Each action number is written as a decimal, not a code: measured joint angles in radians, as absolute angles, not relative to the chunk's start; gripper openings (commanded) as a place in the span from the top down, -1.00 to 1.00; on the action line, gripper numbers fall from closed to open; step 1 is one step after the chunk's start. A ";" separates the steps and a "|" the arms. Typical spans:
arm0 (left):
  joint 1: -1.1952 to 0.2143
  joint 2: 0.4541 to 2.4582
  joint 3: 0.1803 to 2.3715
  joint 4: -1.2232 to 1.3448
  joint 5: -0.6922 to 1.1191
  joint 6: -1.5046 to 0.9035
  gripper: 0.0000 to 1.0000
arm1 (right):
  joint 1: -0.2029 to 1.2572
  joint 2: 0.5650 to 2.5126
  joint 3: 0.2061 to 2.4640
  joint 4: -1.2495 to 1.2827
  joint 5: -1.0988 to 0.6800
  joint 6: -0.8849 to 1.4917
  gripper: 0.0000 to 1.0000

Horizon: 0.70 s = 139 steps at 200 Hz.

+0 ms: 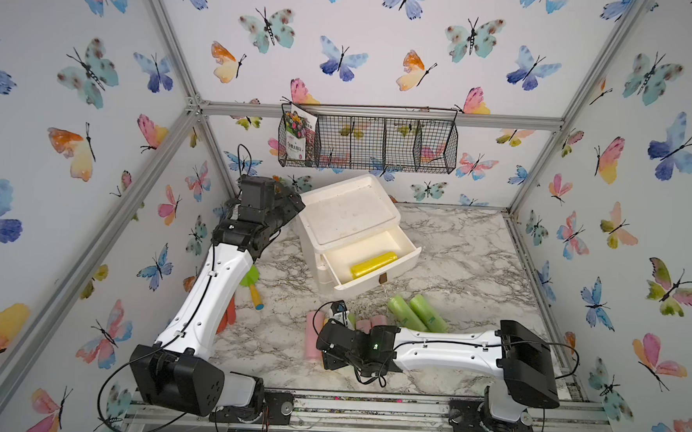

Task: Sort the rolls of trash bags by color and place them into the drawer
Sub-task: Pick up the roll of trash bags from the center of the board.

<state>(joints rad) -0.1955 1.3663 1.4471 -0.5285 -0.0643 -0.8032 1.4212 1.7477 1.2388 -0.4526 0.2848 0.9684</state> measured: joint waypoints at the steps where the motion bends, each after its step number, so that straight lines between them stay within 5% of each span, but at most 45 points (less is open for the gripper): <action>1: -0.196 1.366 1.447 -0.529 -0.065 -0.803 -0.81 | 1.422 1.748 1.239 -0.453 0.285 0.968 -0.38; 139: -0.196 1.357 1.447 -0.537 -0.065 -0.793 -0.82 | 1.423 1.884 1.332 -0.434 0.368 0.923 -0.25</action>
<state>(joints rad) -0.1955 1.3575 1.4471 -0.5369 -0.0647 -0.7929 1.4231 1.8839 1.3323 -0.4335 0.3683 0.9226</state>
